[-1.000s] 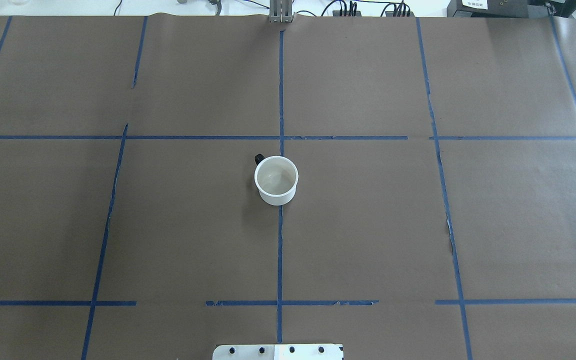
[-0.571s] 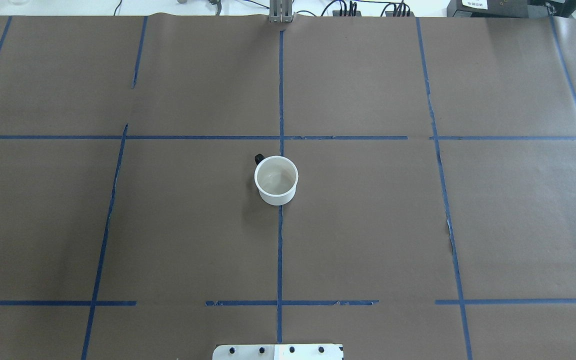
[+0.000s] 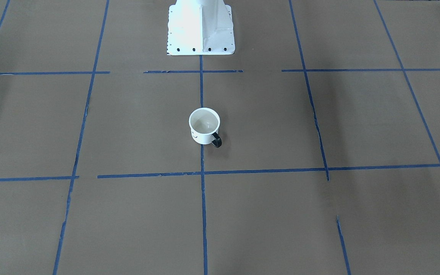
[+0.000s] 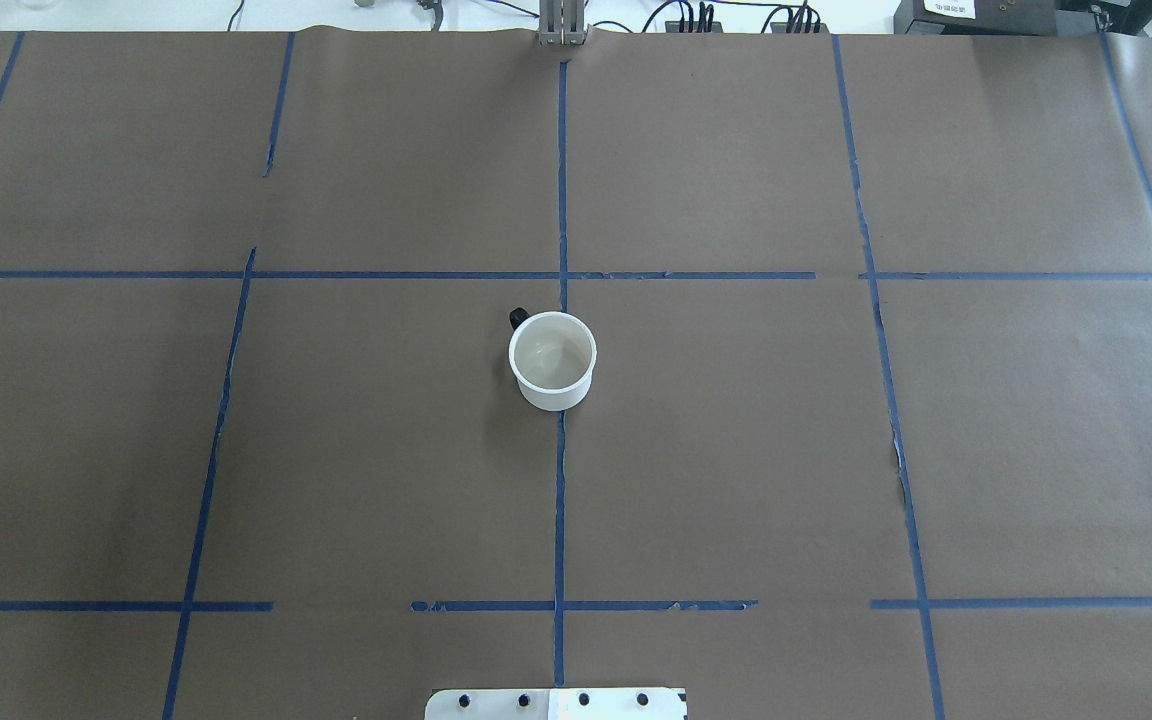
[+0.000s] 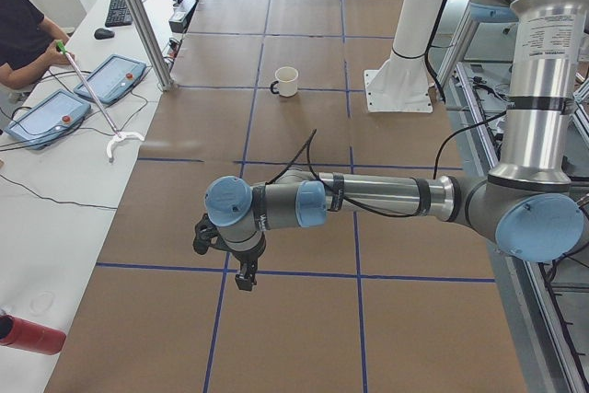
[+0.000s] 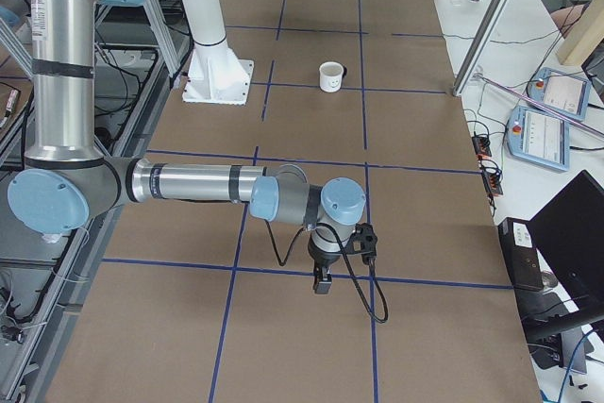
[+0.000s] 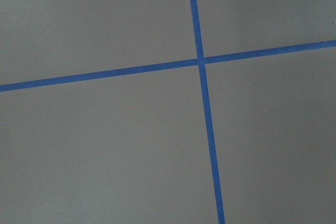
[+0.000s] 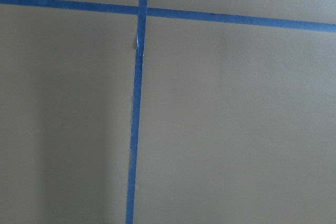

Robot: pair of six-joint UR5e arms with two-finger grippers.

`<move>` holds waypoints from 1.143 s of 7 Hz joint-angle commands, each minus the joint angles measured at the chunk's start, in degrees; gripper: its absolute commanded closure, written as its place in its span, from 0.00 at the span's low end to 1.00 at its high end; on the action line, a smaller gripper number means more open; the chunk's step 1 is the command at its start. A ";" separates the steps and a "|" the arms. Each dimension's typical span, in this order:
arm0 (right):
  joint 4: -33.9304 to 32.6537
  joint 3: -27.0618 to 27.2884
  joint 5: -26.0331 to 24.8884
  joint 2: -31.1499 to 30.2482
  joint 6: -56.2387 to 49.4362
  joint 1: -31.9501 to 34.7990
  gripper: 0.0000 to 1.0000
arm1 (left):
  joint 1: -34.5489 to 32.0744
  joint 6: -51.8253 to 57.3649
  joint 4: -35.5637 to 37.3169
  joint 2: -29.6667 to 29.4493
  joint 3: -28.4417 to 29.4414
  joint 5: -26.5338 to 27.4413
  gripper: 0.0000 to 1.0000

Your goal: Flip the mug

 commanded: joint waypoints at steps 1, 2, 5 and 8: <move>0.00 -0.08 0.00 0.00 0.00 0.00 0.00 | -0.05 0.12 -0.06 0.11 -0.18 -0.91 0.00; 0.00 0.01 0.00 0.00 0.00 0.00 0.00 | 0.04 -0.05 -1.80 0.19 0.43 -1.33 0.00; 0.00 0.01 0.00 0.00 0.00 0.00 0.00 | 0.12 -0.13 -4.99 -0.68 2.19 -0.81 0.00; 0.00 0.01 0.00 0.00 0.00 0.00 0.00 | 0.04 -0.05 -5.07 -0.59 3.23 -0.20 0.00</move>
